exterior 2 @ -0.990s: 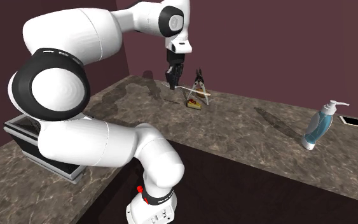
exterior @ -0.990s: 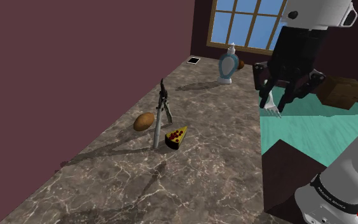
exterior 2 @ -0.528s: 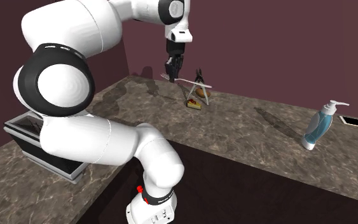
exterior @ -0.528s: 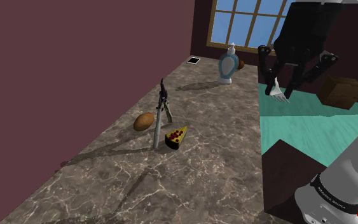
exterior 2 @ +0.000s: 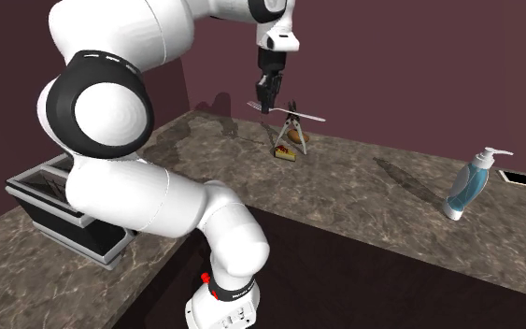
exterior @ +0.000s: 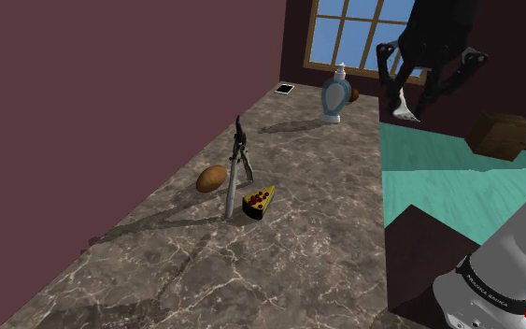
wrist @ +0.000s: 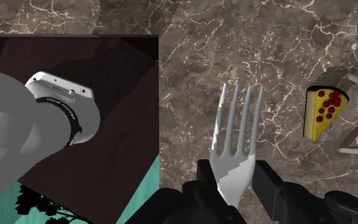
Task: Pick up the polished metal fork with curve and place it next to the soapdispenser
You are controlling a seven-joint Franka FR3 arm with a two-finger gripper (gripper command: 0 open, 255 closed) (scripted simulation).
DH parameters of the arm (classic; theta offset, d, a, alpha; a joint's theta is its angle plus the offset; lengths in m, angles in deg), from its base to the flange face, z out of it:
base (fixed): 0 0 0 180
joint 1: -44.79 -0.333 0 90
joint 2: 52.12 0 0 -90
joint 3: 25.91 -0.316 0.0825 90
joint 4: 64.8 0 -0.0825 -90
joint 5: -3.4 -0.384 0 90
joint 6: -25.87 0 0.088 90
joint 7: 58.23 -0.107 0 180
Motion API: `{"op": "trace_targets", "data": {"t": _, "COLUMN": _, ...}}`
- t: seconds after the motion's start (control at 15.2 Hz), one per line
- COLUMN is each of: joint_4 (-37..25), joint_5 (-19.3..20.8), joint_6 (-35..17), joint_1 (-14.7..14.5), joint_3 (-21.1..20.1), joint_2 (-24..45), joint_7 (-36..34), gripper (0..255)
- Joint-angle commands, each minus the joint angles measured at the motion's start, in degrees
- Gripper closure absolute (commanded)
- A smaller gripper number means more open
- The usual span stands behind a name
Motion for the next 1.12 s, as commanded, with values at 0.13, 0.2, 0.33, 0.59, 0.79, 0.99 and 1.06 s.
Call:
{"op": "trace_targets", "data": {"t": 0.13, "joint_4": -2.2, "joint_5": 3.2, "joint_6": -2.3, "joint_1": 2.3, "joint_3": 2.0, "joint_2": 5.4, "joint_7": 3.9, "gripper": 255}}
{"op": "trace_targets", "data": {"t": 0.2, "joint_4": -2.9, "joint_5": 4.0, "joint_6": -2.8, "joint_1": 2.8, "joint_3": 2.5, "joint_2": 6.7, "joint_7": 4.8, "gripper": 255}}
{"op": "trace_targets", "data": {"t": 0.33, "joint_4": -4.5, "joint_5": 5.4, "joint_6": -3.6, "joint_1": 3.9, "joint_3": 3.5, "joint_2": 9.6, "joint_7": 6.5, "gripper": 255}}
{"op": "trace_targets", "data": {"t": 0.59, "joint_4": -8.4, "joint_5": 8.2, "joint_6": -5.1, "joint_1": 5.9, "joint_3": 5.1, "joint_2": 15.6, "joint_7": 9.6, "gripper": 255}}
{"op": "trace_targets", "data": {"t": 0.79, "joint_4": -12.2, "joint_5": 10.1, "joint_6": -5.8, "joint_1": 7.4, "joint_3": 6.2, "joint_2": 20.5, "joint_7": 11.6, "gripper": 255}}
{"op": "trace_targets", "data": {"t": 0.99, "joint_4": -16.6, "joint_5": 11.9, "joint_6": -6.2, "joint_1": 8.7, "joint_3": 7.1, "joint_2": 25.7, "joint_7": 13.4, "gripper": 255}}
{"op": "trace_targets", "data": {"t": 1.06, "joint_4": -18.2, "joint_5": 12.5, "joint_6": -6.2, "joint_1": 9.1, "joint_3": 7.4, "joint_2": 27.5, "joint_7": 14.0, "gripper": 255}}
